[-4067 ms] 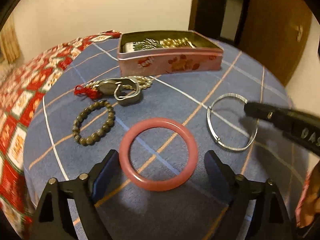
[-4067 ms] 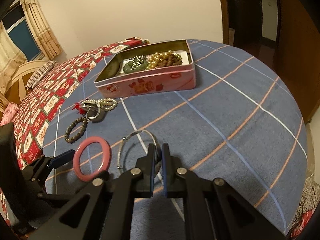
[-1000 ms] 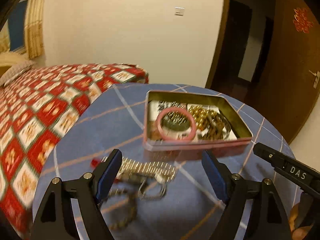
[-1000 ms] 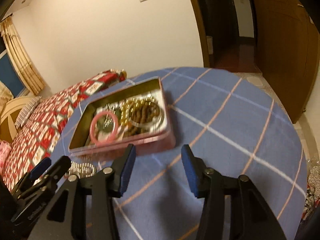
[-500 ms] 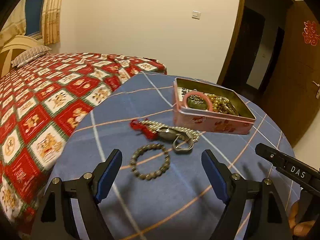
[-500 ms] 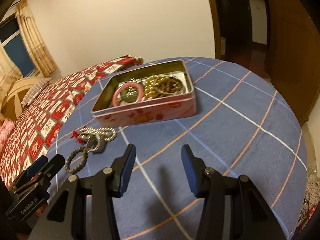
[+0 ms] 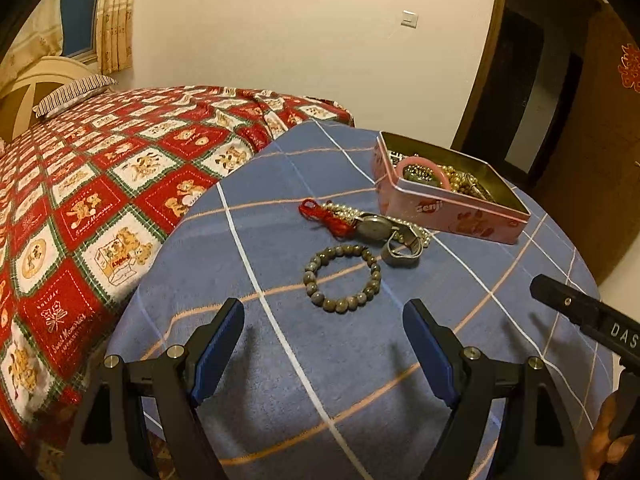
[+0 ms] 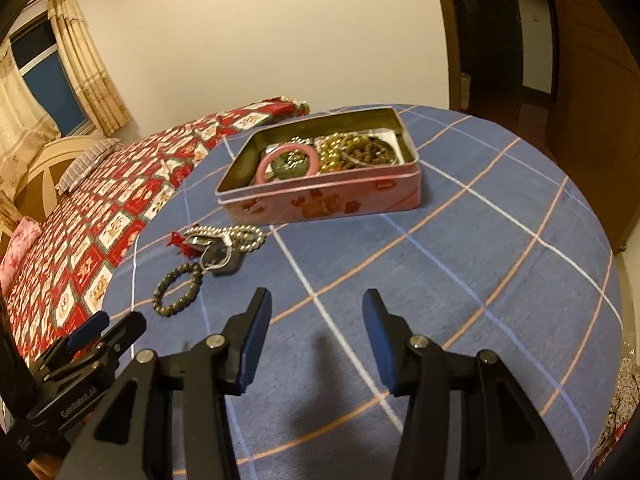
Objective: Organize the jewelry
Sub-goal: 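Withdraw both tools from the tin toward the remaining jewelry, then grasp the grey bead bracelet with the left tool while the right tool grasps the wristwatch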
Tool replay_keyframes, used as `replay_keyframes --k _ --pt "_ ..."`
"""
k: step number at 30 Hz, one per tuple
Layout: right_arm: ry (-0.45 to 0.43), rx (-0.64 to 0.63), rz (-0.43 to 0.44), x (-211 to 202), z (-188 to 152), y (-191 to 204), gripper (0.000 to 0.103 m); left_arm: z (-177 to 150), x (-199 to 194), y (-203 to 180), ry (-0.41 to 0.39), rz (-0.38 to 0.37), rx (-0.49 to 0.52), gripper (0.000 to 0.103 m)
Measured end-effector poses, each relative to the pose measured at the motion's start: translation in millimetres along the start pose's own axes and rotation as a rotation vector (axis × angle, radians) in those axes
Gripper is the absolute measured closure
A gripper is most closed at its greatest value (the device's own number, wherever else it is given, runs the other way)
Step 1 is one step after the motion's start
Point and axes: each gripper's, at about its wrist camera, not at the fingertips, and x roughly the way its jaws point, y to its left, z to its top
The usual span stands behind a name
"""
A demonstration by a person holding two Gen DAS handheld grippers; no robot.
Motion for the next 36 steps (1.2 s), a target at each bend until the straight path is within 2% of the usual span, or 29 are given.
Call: replay_keyframes --k 8,14,17,19,21,23,25,26,27,31,36 --pt "0.019 -0.018 0.020 5.4 -3.7 8.6 0.052 18.6 28.7 -5.5 0.042 -0.025 0.023 0.021" --pt "0.015 -0.014 0.025 6.6 -0.4 6.7 0.052 32.3 58.5 -13.5 0.103 0.014 0.059 0.021" --pt "0.026 -0.025 0.024 12.9 0.6 9.2 0.052 35.0 68.1 -24.4 0.136 0.064 0.130 0.021" --pt "0.036 -0.017 0.027 18.0 1.7 9.9 0.052 32.5 69.6 -30.1 0.149 0.068 0.169 0.021" --pt "0.040 -0.013 0.030 20.0 2.8 10.0 0.052 29.1 70.6 -31.2 0.168 0.030 0.186 0.043" --pt "0.038 -0.014 0.031 20.8 4.7 10.4 0.052 28.5 68.7 -27.8 0.161 0.014 0.178 0.052" --pt "0.039 -0.014 0.036 22.3 7.1 11.0 0.052 26.5 65.3 -25.4 0.146 0.007 0.197 0.066" --pt "0.040 -0.014 0.040 23.3 8.4 11.6 0.052 25.6 63.7 -23.3 0.138 -0.005 0.198 0.080" --pt "0.040 -0.014 0.043 24.6 9.7 12.2 0.052 24.4 62.1 -20.8 0.131 -0.009 0.189 0.087" --pt "0.052 -0.023 0.076 33.2 13.5 17.6 0.052 21.5 56.9 -16.7 0.109 -0.051 0.140 0.088" --pt "0.080 -0.026 0.124 49.9 19.8 28.2 0.054 20.1 42.8 -10.1 0.022 -0.091 0.079 0.088"
